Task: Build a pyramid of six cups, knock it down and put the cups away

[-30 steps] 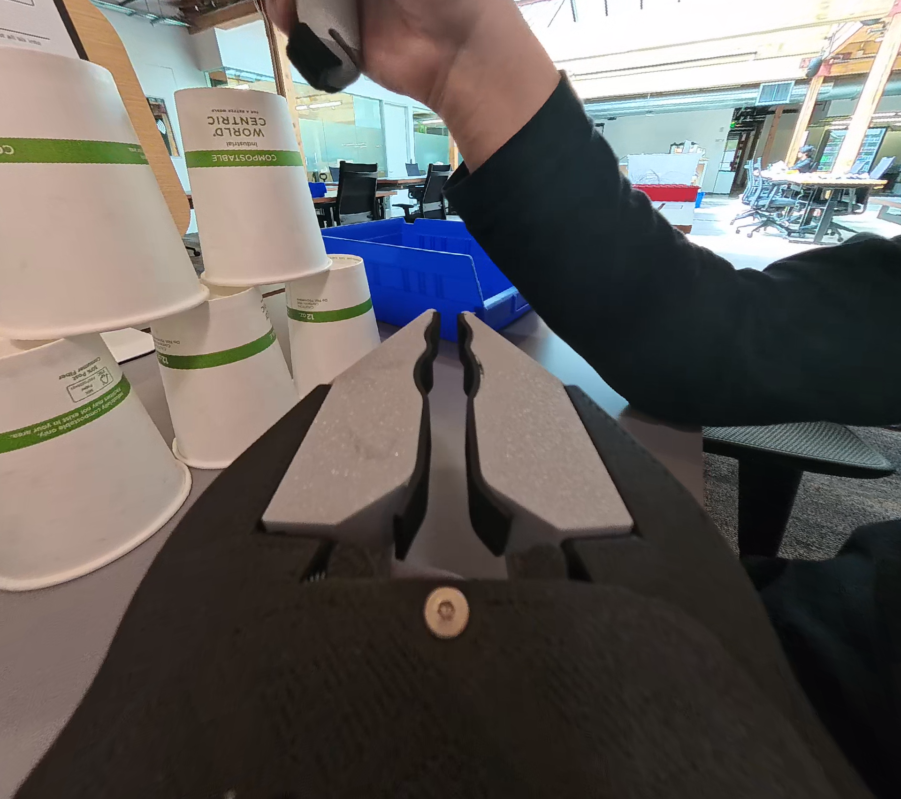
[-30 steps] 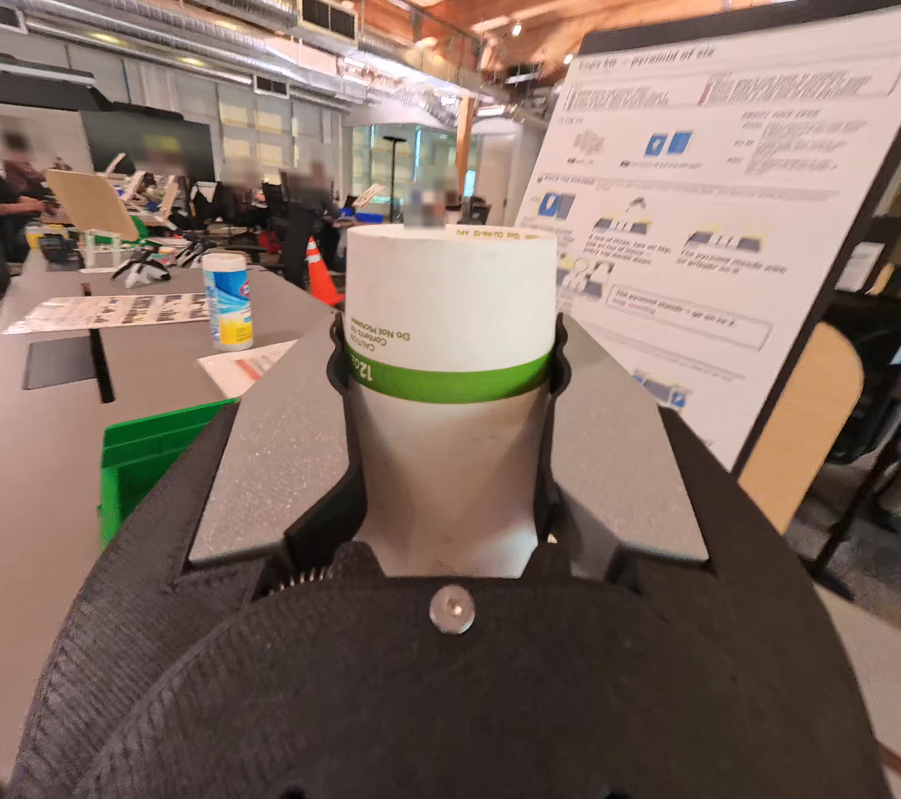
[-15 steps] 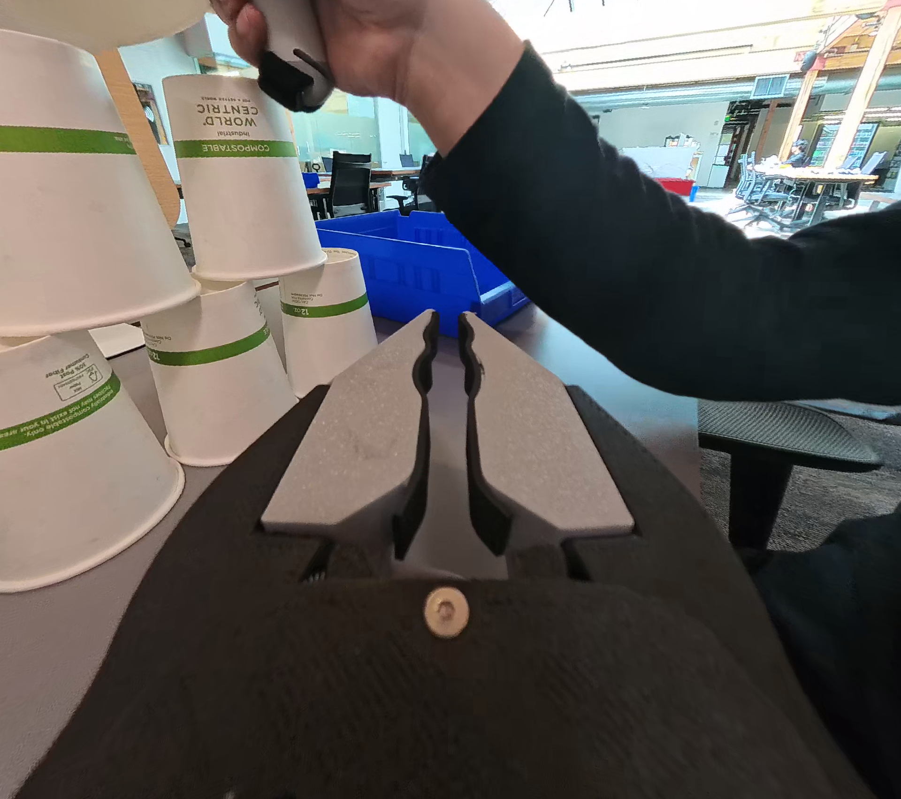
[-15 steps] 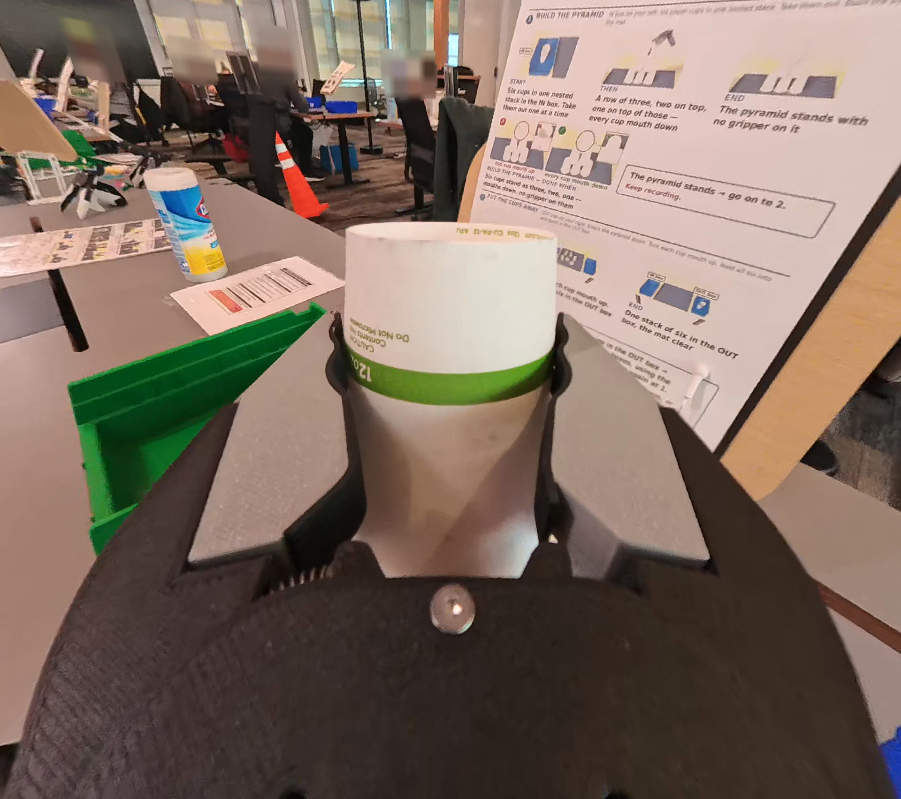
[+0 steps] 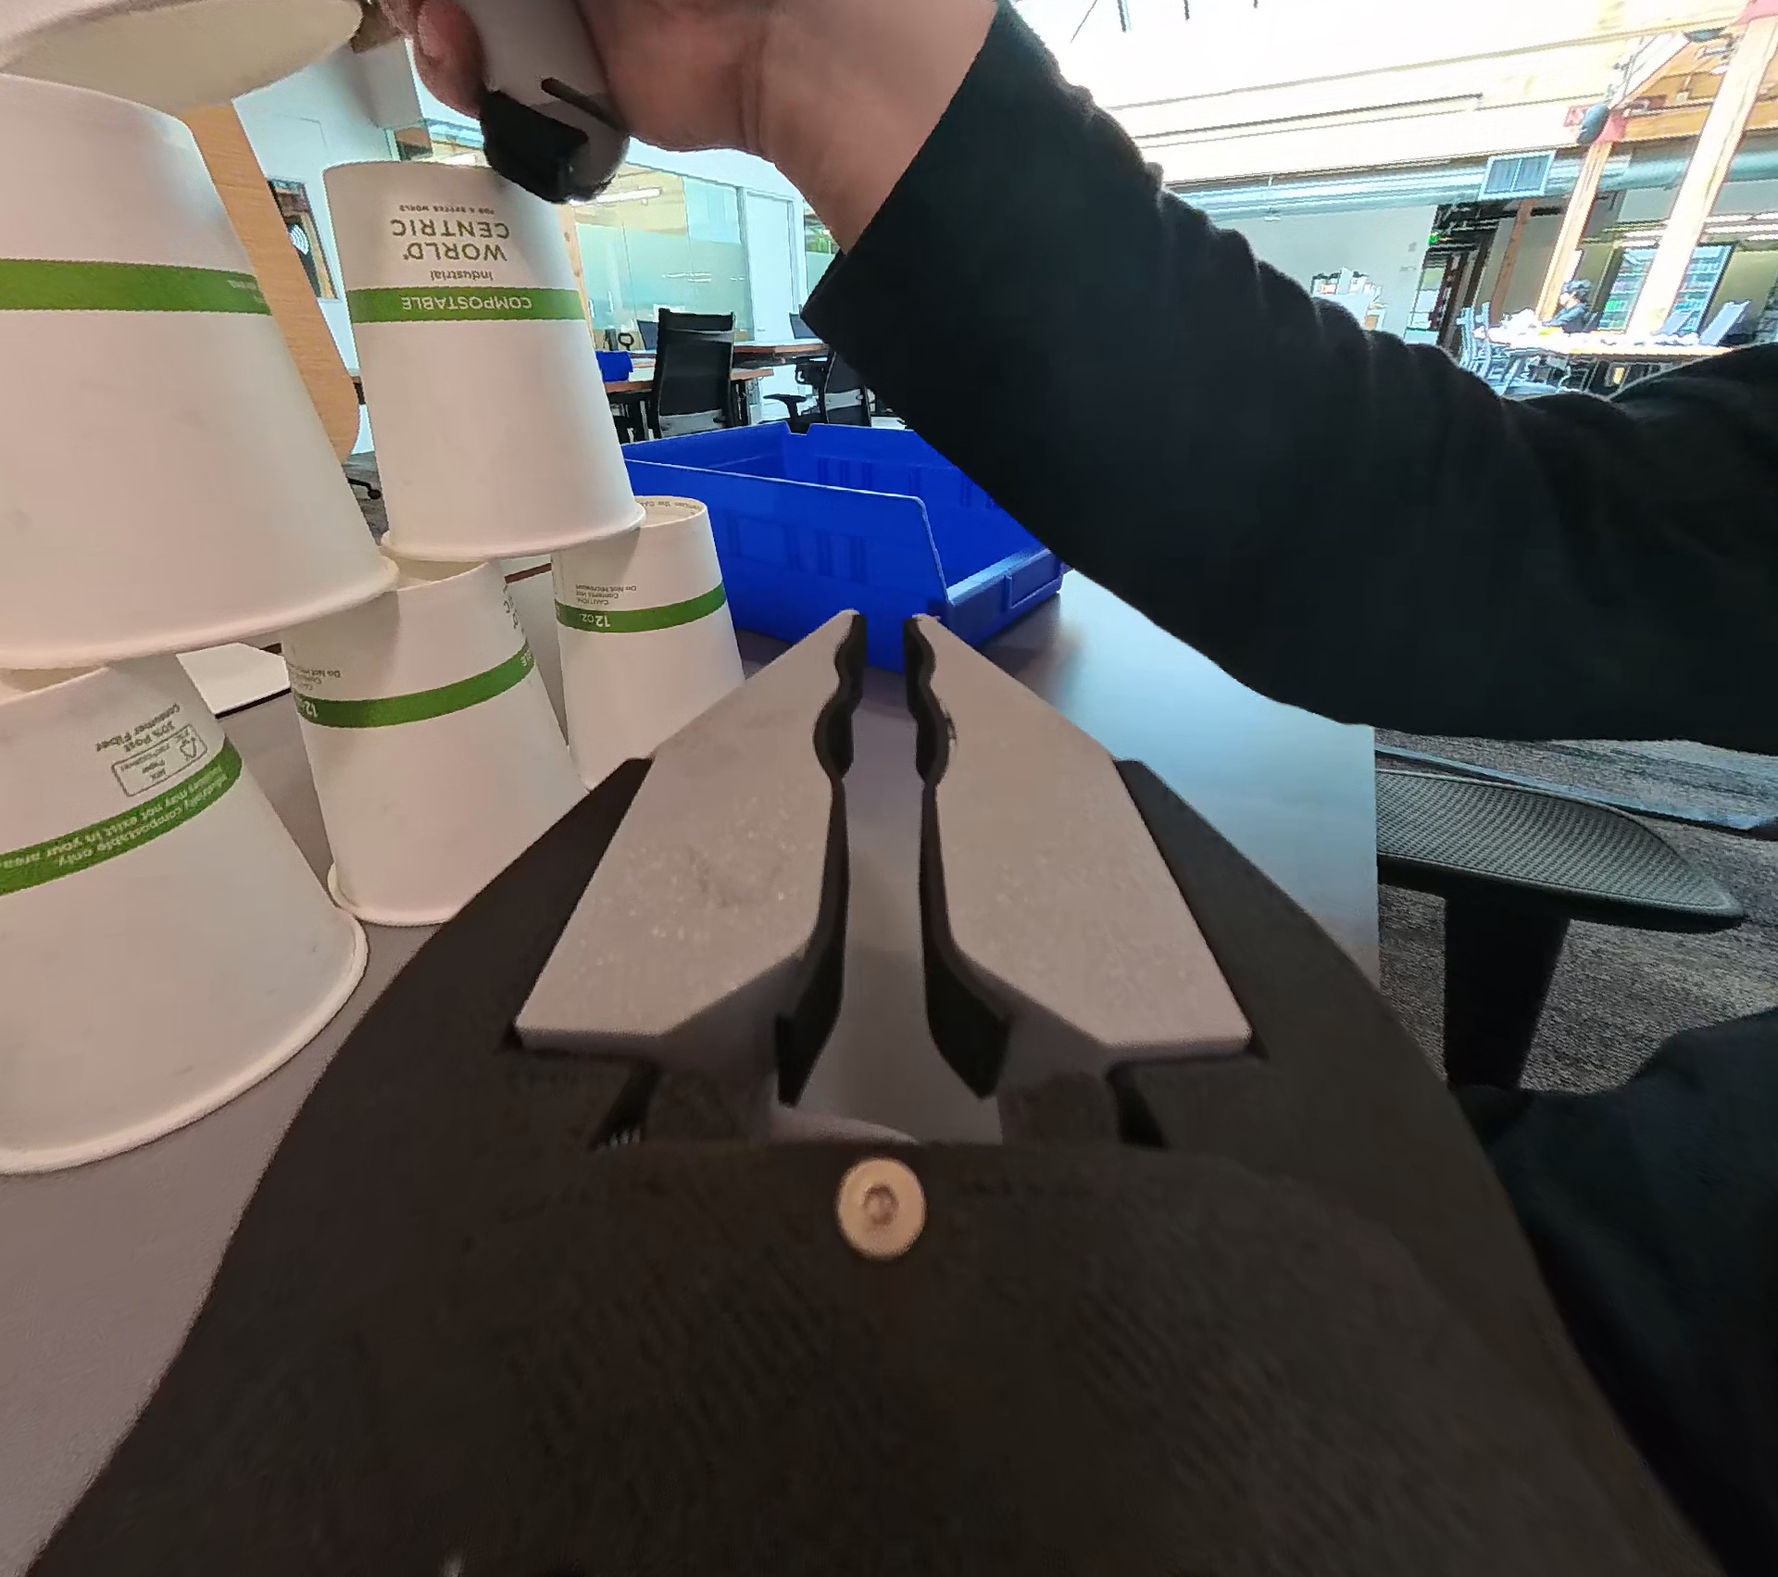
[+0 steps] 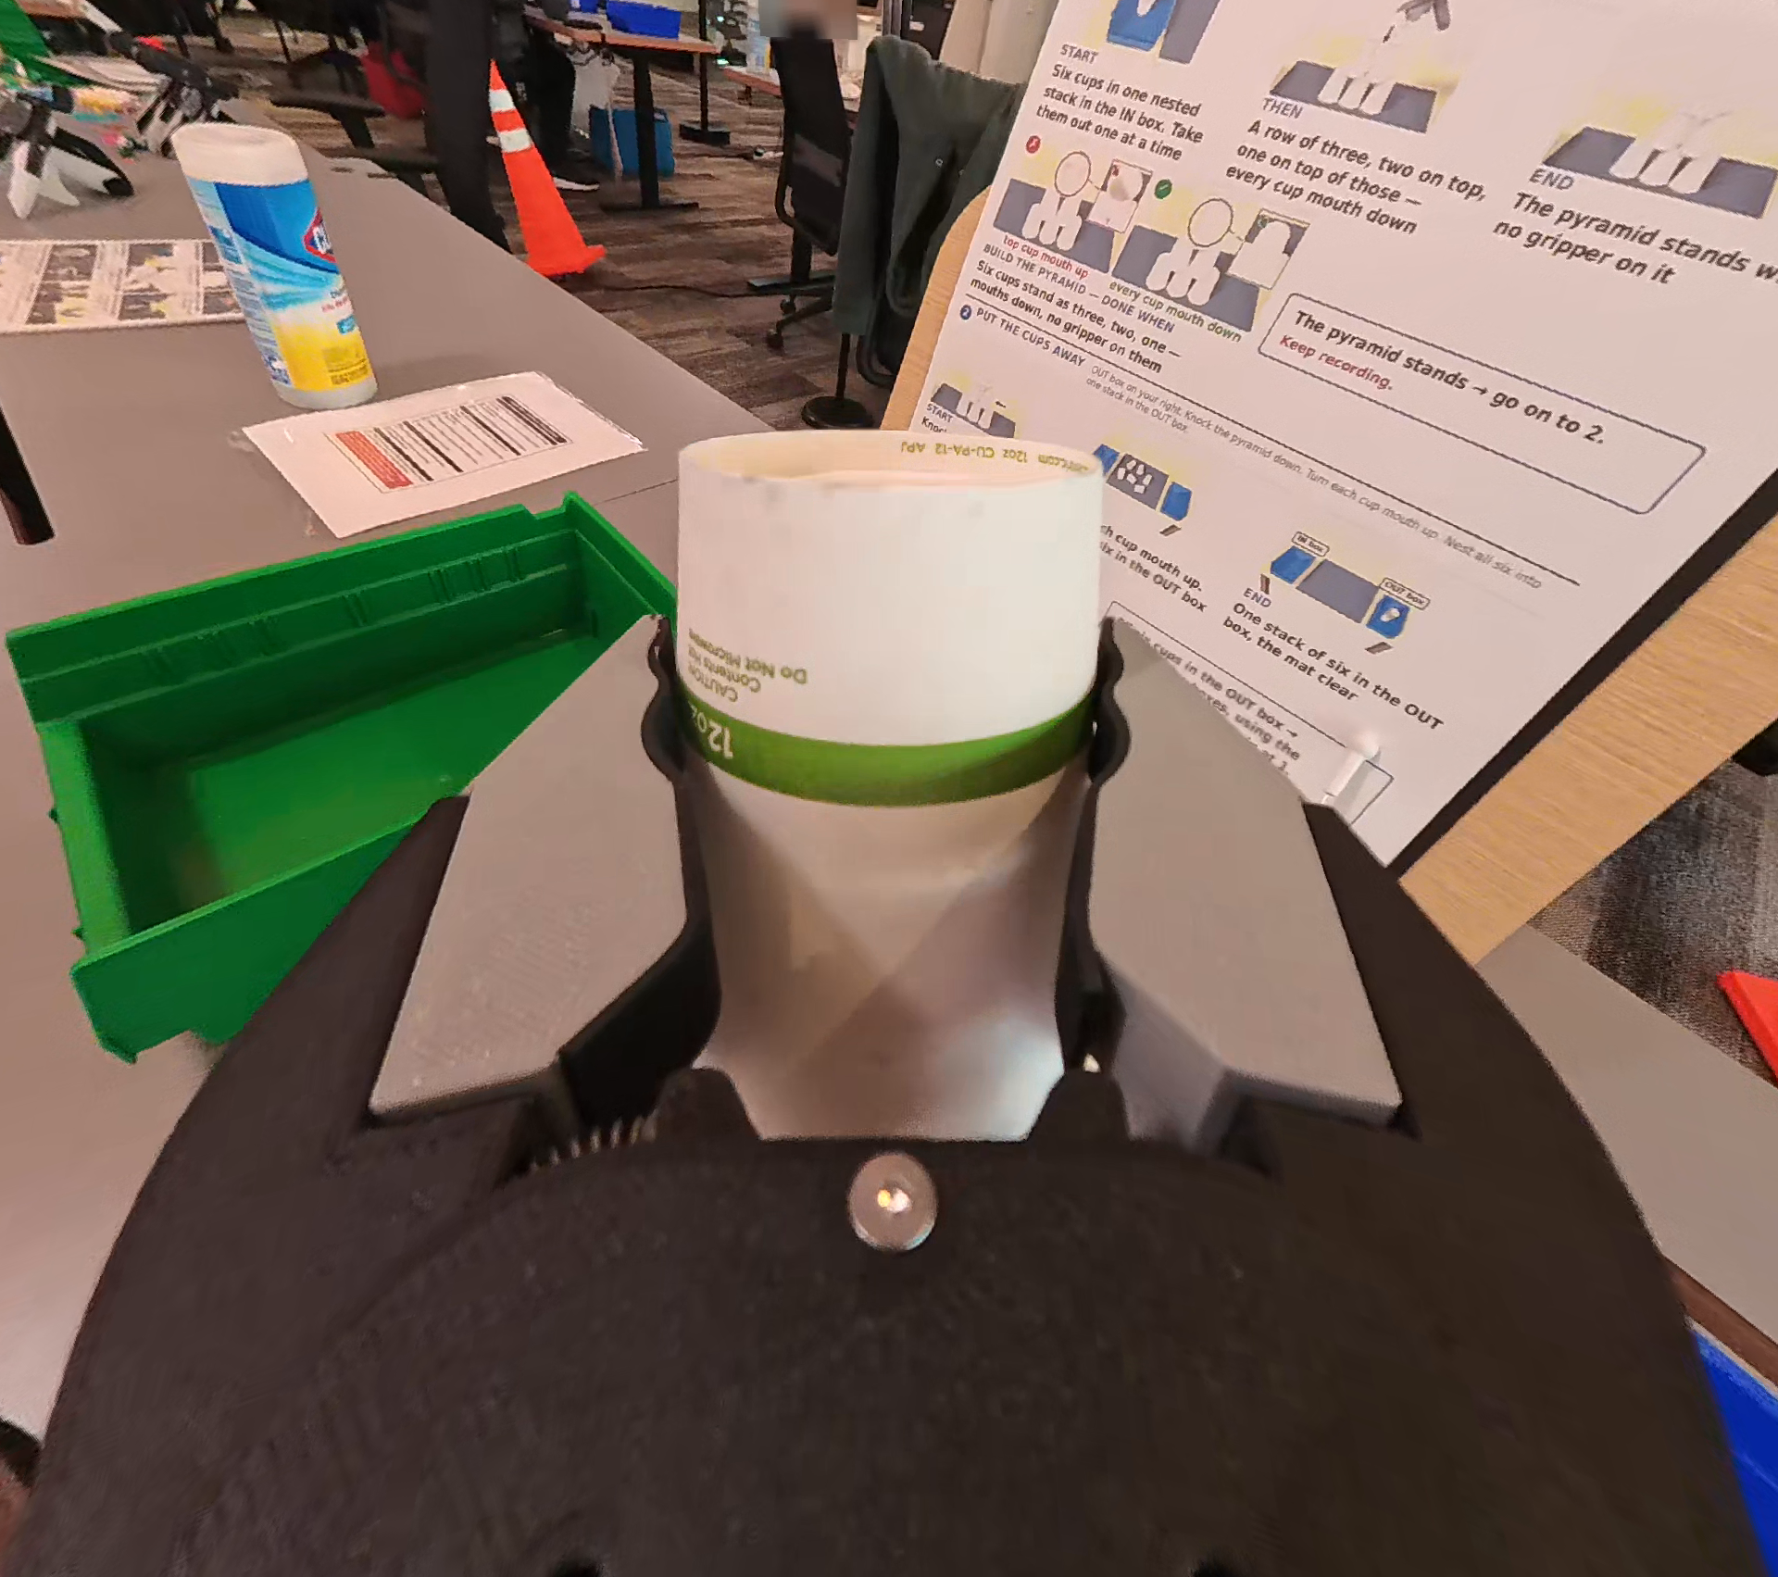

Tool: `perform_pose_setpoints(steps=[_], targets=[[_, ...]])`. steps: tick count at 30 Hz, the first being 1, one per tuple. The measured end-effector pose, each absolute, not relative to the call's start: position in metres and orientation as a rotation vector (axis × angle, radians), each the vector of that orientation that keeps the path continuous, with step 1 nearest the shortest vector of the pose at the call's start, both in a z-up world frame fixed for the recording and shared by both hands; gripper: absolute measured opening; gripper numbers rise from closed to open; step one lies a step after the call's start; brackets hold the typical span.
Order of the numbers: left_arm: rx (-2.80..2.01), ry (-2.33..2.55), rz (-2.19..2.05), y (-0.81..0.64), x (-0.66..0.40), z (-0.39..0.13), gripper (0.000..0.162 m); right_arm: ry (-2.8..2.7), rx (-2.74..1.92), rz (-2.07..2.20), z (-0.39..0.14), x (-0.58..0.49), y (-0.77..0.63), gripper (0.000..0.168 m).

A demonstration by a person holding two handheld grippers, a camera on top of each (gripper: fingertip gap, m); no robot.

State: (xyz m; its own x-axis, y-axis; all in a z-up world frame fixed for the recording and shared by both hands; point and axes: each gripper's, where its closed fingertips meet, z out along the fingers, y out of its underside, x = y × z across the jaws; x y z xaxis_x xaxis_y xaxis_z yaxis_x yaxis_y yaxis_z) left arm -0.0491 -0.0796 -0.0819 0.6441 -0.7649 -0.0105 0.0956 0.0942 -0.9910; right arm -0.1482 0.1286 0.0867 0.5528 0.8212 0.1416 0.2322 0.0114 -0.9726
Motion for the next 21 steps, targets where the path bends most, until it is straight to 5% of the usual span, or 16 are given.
perform_pose_setpoints(steps=[21], targets=[[-1.332,0.628,-0.705,-0.079,-0.049,-0.082,0.004,-0.953,-1.569,0.567,0.074,-0.138,0.130,0.085]])
